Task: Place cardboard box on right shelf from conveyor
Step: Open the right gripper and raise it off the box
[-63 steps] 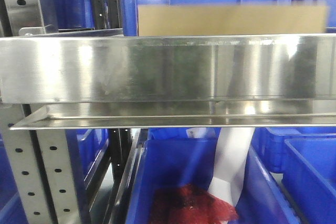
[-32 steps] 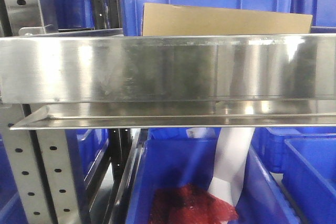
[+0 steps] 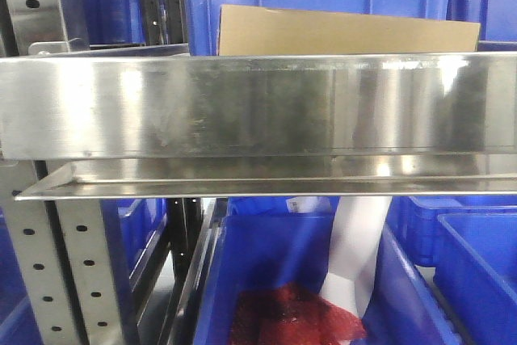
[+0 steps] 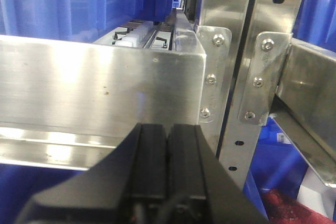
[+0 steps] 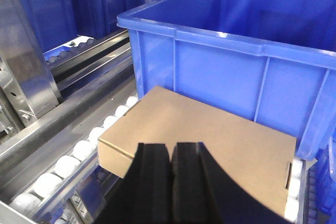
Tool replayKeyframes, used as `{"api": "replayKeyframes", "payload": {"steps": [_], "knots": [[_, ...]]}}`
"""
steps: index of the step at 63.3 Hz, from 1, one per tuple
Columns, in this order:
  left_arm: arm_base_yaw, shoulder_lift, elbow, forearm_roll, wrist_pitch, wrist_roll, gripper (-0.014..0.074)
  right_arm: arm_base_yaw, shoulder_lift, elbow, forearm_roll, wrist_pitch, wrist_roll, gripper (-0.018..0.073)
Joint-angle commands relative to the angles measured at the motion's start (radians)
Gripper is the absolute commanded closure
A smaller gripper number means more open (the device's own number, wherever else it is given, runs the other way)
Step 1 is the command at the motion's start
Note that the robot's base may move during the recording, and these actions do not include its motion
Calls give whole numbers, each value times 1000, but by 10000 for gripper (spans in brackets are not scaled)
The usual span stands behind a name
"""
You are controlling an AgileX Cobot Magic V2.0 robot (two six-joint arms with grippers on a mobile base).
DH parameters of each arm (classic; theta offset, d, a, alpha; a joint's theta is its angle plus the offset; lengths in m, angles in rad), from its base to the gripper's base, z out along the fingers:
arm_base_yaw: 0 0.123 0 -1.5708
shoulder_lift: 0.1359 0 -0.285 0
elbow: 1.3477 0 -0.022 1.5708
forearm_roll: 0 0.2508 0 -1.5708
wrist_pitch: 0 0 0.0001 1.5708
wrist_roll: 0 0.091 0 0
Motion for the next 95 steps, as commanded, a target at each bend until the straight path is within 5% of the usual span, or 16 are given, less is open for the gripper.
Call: {"api": "replayKeyframes", "payload": {"steps": [1, 14, 35, 54, 95], "knots": [[0, -12, -3, -5, -81, -5, 715, -4, -17, -14, -15, -86, -30, 503], [0, -12, -3, -5, -81, -5, 715, -77, -134, 167, 56, -119, -146, 503], [0, -12, -3, -5, -81, -5, 715, -395, -545, 633, 115, -306, -158, 503], [0, -12, -3, -5, -81, -5, 715, -599, -900, 888, 125, -303, -159, 503], [0, -12, -3, -5, -81, -5, 715, -624, -986, 1057, 118, -450, -158, 503]]}}
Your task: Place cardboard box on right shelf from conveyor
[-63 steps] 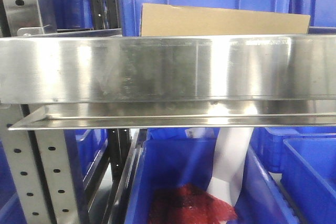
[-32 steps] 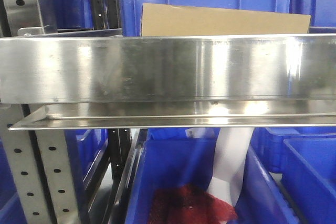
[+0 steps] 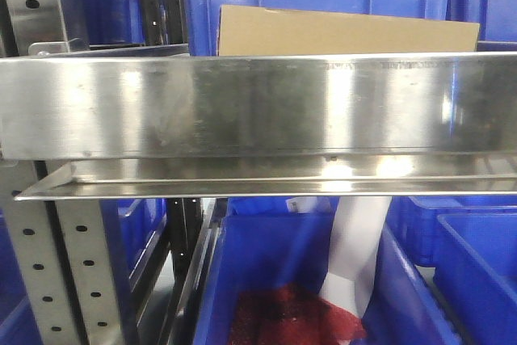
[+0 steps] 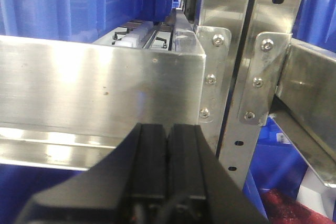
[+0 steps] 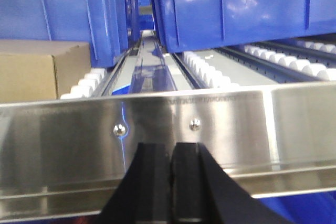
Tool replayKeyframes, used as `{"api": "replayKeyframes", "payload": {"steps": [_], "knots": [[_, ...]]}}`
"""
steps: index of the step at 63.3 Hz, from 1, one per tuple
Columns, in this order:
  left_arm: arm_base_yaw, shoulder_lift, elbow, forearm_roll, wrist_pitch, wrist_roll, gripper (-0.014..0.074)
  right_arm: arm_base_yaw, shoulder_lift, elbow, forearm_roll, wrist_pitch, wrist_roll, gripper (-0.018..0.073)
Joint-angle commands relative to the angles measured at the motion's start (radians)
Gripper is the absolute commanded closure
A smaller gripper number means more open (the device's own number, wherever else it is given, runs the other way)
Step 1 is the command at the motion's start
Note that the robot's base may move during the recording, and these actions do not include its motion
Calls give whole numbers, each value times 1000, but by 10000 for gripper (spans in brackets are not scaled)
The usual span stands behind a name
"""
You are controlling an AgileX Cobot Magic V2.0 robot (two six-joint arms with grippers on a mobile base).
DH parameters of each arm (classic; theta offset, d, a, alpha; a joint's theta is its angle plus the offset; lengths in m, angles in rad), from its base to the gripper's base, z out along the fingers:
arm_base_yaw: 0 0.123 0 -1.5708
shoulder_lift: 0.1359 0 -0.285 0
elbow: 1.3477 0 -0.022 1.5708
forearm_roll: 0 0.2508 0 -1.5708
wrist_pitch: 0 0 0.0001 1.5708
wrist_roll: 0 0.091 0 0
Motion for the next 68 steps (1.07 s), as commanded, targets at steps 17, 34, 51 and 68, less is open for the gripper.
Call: {"api": "replayKeyframes", "payload": {"steps": [17, 34, 51, 68], "knots": [[0, -12, -3, -5, -81, -5, 715, -7, -13, -5, -13, -97, -10, 503], [0, -12, -3, -5, -81, -5, 715, -7, -13, -5, -13, -97, -10, 503], [0, -12, -3, -5, -81, -5, 715, -7, -13, -5, -13, -97, -10, 503], [0, -12, -3, -5, -81, -5, 715, -7, -13, -5, -13, -97, -10, 503]]}}
